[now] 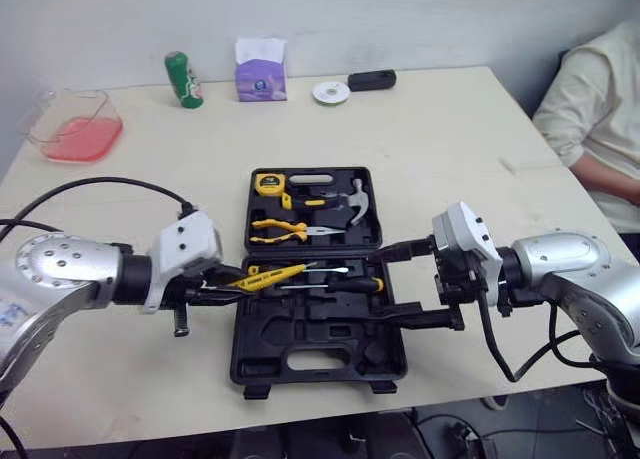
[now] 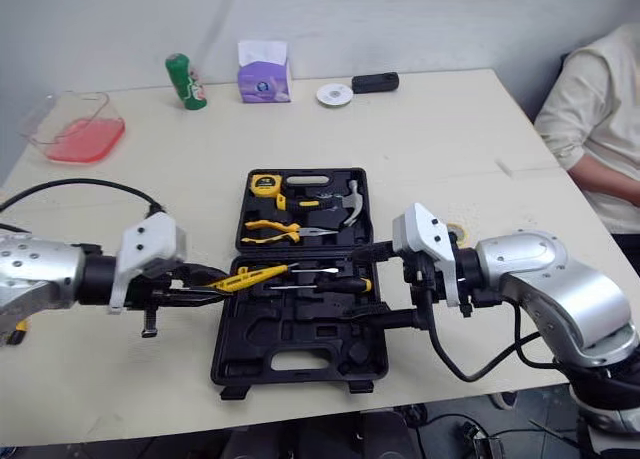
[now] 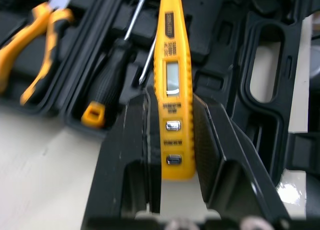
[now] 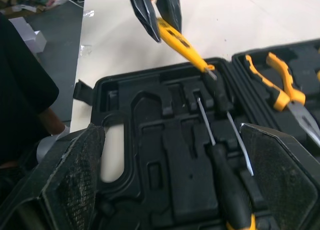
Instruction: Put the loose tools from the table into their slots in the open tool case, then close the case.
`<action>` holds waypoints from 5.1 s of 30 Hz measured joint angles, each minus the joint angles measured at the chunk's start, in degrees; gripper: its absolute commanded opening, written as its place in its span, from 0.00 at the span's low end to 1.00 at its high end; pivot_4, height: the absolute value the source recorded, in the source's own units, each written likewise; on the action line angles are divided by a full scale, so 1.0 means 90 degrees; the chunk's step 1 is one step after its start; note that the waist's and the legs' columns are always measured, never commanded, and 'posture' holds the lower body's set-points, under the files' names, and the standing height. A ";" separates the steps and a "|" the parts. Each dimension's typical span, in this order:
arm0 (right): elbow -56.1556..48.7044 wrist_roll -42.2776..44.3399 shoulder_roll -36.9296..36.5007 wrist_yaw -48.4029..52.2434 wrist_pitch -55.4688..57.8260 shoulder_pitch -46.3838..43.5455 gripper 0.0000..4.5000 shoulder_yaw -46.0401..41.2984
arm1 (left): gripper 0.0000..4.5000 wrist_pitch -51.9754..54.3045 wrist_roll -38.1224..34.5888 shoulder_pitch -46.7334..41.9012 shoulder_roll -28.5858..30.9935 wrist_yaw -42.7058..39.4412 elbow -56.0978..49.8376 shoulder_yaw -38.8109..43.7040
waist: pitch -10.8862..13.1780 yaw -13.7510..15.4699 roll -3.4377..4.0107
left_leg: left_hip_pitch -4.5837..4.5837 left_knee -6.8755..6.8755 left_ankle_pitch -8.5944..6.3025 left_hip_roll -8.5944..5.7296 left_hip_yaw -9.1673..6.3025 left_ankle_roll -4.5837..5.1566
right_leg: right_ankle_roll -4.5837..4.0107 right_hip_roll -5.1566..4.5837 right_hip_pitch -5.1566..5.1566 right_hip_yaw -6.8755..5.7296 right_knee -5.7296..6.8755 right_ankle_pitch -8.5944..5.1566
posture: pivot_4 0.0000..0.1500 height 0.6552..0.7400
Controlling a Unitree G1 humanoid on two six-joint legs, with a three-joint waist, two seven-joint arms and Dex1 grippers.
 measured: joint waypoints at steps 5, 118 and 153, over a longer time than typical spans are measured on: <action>-0.0368 0.0014 -0.0101 -0.0264 0.0009 0.0422 1.00 -0.0104 | 0.12 -0.0418 0.0828 -0.0999 -0.0186 -0.0834 0.0514 -0.1328 | 0.0003 -0.0010 -0.0006 | -0.0002 0.0002 0.0001 0.0002 0.0003 -0.0002 | 0.0000 0.0057 -0.0004 0.0022 -0.0001 0.0000 | 1.00 0.82; 0.5043 -0.2054 -0.1083 0.0045 -0.2505 0.0893 1.00 -0.2025 | 0.99 -0.0468 -0.1196 0.5596 -0.4963 0.2932 0.0826 0.7340 | -0.0063 0.0055 -0.0048 | 0.0040 0.0025 -0.0029 0.0032 -0.0006 0.0044 | -0.0024 0.0048 0.0025 0.0059 -0.0003 -0.0008 | 1.00 0.82; 0.1337 -0.0318 0.1422 0.0528 -0.0419 -0.1945 1.00 0.0750 | 0.59 -0.0132 0.0614 0.2577 -0.3218 0.5521 0.3975 0.5593 | -0.0068 -0.0059 -0.0054 | 0.0034 0.0021 -0.0043 0.0057 -0.0015 0.0014 | -0.0039 0.0008 -0.0003 0.0024 0.0053 -0.0009 | 1.00 0.82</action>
